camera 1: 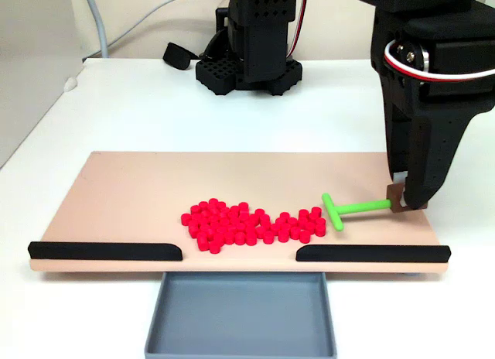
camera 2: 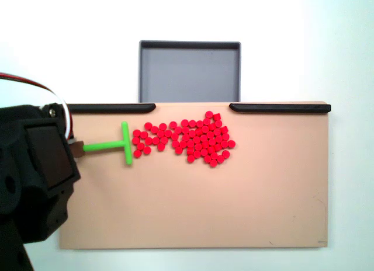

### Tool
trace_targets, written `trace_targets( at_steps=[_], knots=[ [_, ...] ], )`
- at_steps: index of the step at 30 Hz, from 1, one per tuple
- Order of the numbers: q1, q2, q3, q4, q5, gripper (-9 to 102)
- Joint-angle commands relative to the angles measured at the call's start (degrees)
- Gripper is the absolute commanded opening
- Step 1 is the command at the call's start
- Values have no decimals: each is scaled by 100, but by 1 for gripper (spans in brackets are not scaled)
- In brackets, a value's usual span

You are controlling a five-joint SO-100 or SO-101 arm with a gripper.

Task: Gather the left side granules

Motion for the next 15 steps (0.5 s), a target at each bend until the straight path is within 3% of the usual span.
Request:
trace_targets(
  at_steps=[1, 15],
  knots=[
    [35, 26, -185, -9, 26, 0],
    [-18, -62, -185, -9, 70, 0]
  ],
)
